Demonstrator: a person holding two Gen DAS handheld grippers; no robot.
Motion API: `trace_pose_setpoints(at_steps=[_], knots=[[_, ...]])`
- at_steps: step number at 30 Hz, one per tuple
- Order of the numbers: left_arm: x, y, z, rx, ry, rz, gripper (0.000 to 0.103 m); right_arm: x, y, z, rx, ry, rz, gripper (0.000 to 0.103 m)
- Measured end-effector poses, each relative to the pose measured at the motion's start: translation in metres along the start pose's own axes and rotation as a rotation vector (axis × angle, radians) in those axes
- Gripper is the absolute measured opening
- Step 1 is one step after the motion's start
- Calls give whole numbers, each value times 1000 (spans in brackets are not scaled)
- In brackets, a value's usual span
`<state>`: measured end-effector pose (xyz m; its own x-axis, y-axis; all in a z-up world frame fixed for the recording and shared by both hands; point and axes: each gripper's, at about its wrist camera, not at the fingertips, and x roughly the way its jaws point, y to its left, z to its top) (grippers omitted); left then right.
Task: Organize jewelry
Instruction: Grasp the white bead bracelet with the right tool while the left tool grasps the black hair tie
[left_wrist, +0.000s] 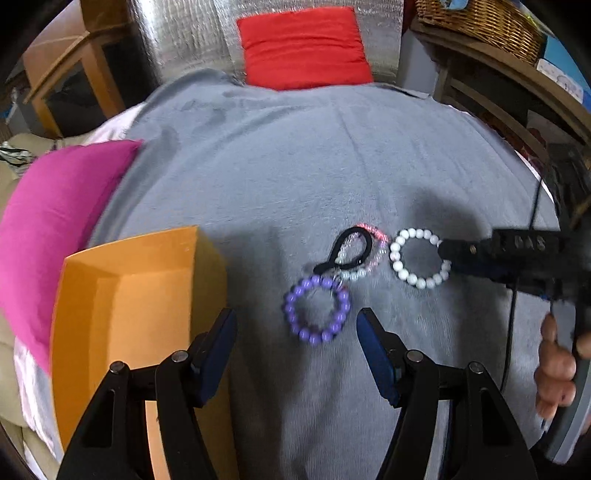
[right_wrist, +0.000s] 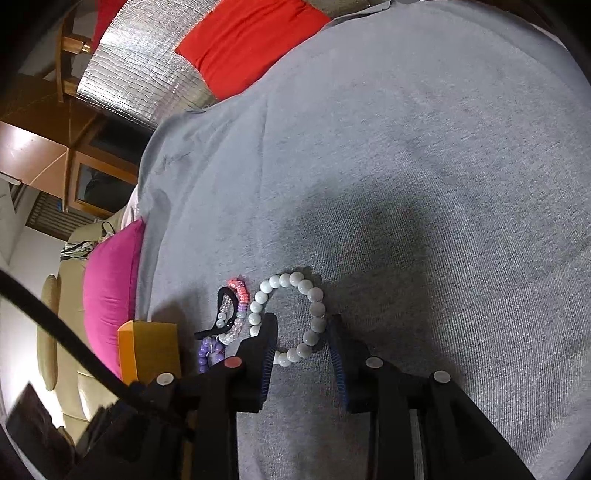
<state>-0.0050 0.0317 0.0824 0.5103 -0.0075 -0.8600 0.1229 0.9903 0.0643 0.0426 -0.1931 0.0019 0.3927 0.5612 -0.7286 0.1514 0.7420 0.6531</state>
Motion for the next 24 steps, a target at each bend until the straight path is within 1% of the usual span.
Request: trace_pose_setpoints(at_steps=[1, 3, 5, 7, 10, 12, 13, 14, 16, 18, 20, 22, 24], knots=[[7, 2, 5, -4, 13, -15, 67, 1, 0, 0, -1, 0, -4, 32], [19, 2, 14, -9, 33, -44, 60, 2, 2, 1, -7, 1, -10, 32], [29, -2, 22, 4, 40, -68, 57, 4, 4, 2, -11, 0, -15, 32], [36, -7, 28, 27, 44, -80, 55, 4, 4, 2, -13, 0, -19, 32], [49, -11, 35, 55, 68, -86, 48, 6, 5, 3, -18, 2, -22, 32], [59, -10, 38, 61, 90, -117, 35, 7, 6, 4, -20, 2, -23, 32], [63, -10, 39, 58, 99, -132, 32, 8, 7, 4, -21, 1, -24, 32], [66, -10, 39, 57, 101, -145, 25, 9, 8, 5, -21, 0, -25, 32], [67, -10, 39, 60, 93, -169, 22, 10, 9, 5, -25, -2, -29, 32], [65, -14, 36, 81, 74, -175, 19, 10, 10, 5, -34, -6, -37, 32], [60, -15, 33, 85, 63, -188, 12, 10, 11, 5, -38, -9, -41, 32], [52, -17, 30, 89, 42, -201, 12, 12, 12, 5, -35, -14, -42, 32], [43, -21, 24, 101, 20, -197, 12, 12, 13, 5, -38, -17, -42, 32]])
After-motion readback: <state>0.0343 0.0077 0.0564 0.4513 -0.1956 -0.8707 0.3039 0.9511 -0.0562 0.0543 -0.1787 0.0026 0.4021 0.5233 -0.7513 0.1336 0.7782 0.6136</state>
